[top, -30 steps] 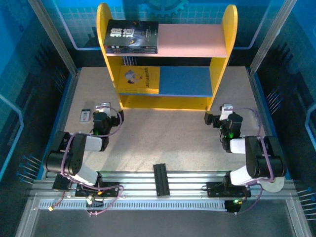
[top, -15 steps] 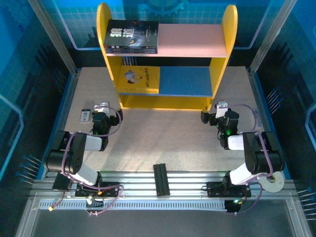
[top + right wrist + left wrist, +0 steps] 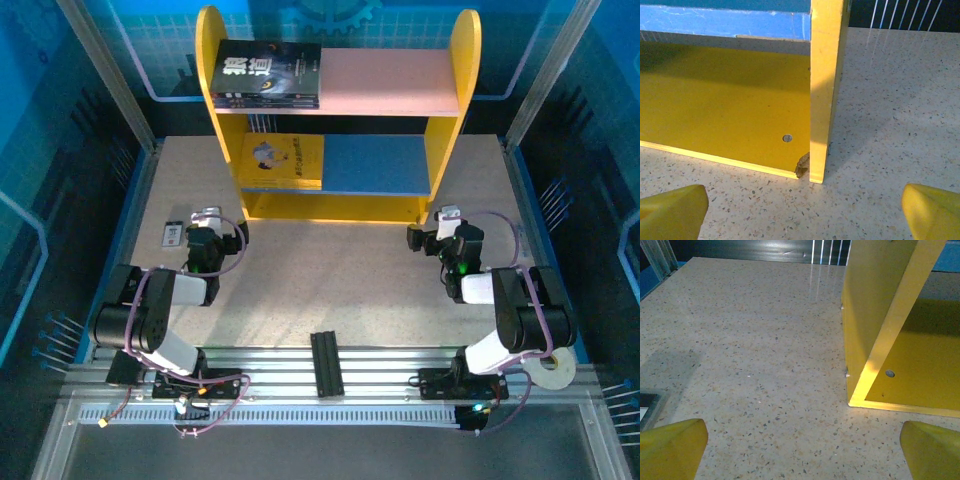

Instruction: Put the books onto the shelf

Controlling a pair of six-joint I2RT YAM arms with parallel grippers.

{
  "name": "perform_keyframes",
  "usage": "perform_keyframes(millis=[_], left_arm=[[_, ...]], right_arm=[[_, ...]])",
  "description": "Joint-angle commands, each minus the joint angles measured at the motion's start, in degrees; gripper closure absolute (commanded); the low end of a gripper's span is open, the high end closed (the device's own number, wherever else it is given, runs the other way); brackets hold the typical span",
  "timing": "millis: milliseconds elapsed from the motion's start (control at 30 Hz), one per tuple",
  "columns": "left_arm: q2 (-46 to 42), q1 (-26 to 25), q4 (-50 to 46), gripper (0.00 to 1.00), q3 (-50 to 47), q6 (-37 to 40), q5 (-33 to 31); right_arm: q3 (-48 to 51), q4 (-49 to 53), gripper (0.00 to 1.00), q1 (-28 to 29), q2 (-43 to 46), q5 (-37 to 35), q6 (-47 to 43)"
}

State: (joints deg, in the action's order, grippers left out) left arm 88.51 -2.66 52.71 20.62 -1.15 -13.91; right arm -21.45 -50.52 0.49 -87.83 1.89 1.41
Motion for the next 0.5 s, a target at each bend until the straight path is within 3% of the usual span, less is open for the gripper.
perform_keyframes(millis=[0, 467], left_arm=[[0.3, 0.6, 1.9, 0.01, 0.4, -0.2, -0.7], [0.3, 0.6, 1.9, 0.01, 0.3, -0.2, -0.8]], right_arm=[[-1.2, -0.6, 0.0, 1.0, -0.2, -1.2, -1.1], [-1.3, -0.4, 0.0, 1.4, -0.2, -1.8, -1.3]])
